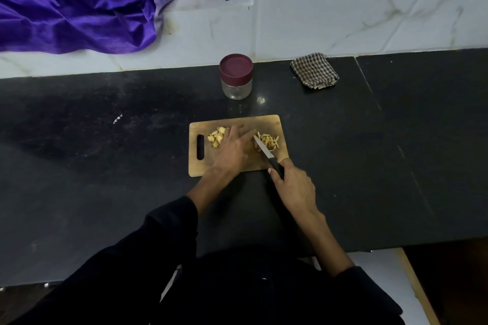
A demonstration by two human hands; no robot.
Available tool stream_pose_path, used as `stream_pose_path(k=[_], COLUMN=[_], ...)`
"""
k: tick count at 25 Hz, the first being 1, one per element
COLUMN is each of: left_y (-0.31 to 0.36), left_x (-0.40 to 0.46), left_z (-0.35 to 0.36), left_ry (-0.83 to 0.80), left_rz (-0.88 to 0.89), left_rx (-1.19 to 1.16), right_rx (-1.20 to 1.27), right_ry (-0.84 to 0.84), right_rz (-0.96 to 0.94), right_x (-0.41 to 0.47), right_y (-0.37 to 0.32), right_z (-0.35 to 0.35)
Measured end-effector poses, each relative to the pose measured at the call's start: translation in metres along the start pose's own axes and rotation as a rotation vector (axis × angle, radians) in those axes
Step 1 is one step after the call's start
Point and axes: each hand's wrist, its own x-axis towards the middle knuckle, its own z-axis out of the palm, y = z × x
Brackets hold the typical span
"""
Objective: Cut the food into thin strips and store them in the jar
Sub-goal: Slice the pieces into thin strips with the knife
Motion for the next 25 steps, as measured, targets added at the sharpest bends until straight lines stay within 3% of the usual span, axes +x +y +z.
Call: stream_pose_path(k=[6, 9, 20, 25], left_y=[-0.032, -0.045, -0.030, -0.027], left_x=[-0.025, -0.034, -0.003, -0.002], left_z=[0.002, -0.003, 0.009, 0.006], left_ry=[0.268, 0.289, 0.098, 0.158], left_rz=[-0.200, -0.312, -0.316, -0.259], left_rx=[-0.390, -0.470, -0.174, -0.201], right_rx=[0.081, 0.166, 0.231, 0.240], right_ry=[-0.005, -0.040, -0.115, -0.119], right_rz=[0.019, -0.030, -0.038, -0.028], right_x=[0.006, 0.011, 0.021, 0.022], right_y=[0.000, -0.008, -0.018, -0.013], right_z=[0.005, 0.012, 0.023, 0.023])
